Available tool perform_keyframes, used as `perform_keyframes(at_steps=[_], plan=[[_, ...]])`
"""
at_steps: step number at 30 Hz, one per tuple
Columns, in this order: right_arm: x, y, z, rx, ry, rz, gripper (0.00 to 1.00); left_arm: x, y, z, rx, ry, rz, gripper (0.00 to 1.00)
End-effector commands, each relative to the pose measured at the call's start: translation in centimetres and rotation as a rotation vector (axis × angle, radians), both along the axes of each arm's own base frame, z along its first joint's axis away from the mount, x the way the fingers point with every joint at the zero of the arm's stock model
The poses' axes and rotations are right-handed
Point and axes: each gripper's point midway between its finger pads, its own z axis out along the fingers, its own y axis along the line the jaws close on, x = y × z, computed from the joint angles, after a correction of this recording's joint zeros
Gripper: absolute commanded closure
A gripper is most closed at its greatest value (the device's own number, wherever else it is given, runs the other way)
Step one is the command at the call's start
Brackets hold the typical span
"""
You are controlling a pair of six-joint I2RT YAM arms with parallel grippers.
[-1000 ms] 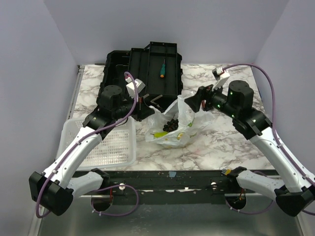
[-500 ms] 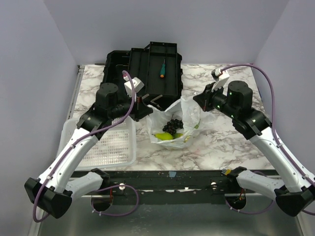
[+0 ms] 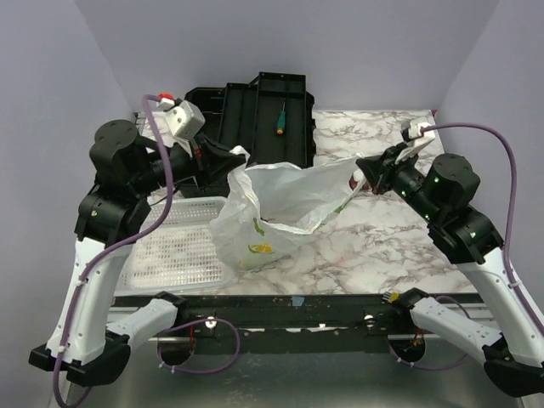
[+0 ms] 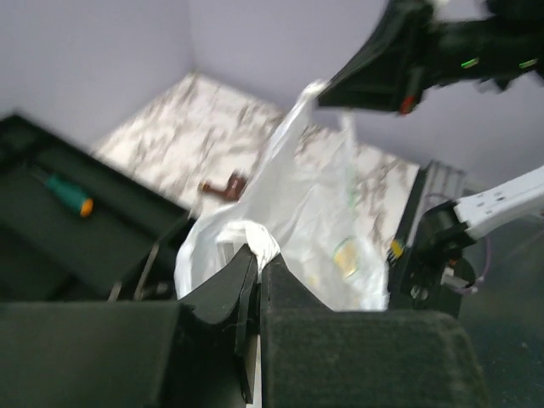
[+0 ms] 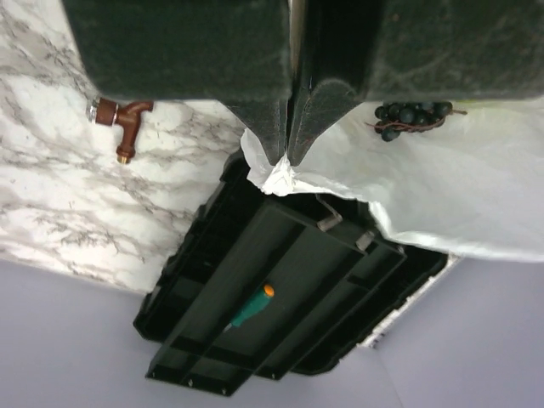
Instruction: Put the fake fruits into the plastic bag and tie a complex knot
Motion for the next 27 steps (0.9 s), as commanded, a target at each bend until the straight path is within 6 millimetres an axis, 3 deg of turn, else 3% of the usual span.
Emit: perform_keyframes(at_steps=[1,4,6,11,13,15,17,20,21,24,25,27], plan=[[-0.2,-0.7,-4.0,-0.069,0.085,-0.025,0.99,4.5,3.2,-9.6,0.113,0.214,0.185,1.00],[-0.4,-0.8,-6.1,-0.084,0.134,-0.025,0.99,6.1,5.3,-13.6,0.155,0.277,0.269,1.00],[-0.6,-0.8,-5.2,-0.065,0.123,-0.026,0.99,6.6,6.2,-14.5,0.145,0.300,0.300,1.00],[-1.9,-0.6,0.5,-0.017,0.001,0.030,0.99,5.4,5.5,-12.2,0.094,0.235,0.237,1.00],[-2.8,-0.1,2.7,0.023,-0.050,0.075,0.99,4.9,5.4,-9.9,0.070,0.158,0.214,1.00],[-3.5,-0.1,3.8,0.049,-0.067,0.095,0.99,3.1,4.5,-7.2,0.019,0.093,0.123,1.00],[-3.4,-0.4,2.7,0.020,-0.032,0.076,0.99,3.0,4.3,-7.4,-0.013,0.109,0.126,1.00],[-2.8,-1.5,-0.9,-0.036,0.018,0.016,0.99,6.3,5.6,-14.1,0.094,0.264,0.249,1.00],[-2.8,-1.6,-1.3,-0.041,0.022,0.013,0.99,6.4,5.6,-15.4,0.125,0.314,0.232,1.00],[-2.7,-1.7,-0.9,-0.029,0.028,0.006,0.99,5.1,5.1,-14.3,0.118,0.242,0.163,1.00],[-2.4,-1.8,-0.7,-0.028,0.030,-0.002,0.99,5.3,5.6,-14.0,0.117,0.188,0.201,1.00],[-2.0,-1.9,-1.0,-0.046,0.036,-0.008,0.99,7.2,7.2,-15.3,0.180,0.133,0.319,1.00]])
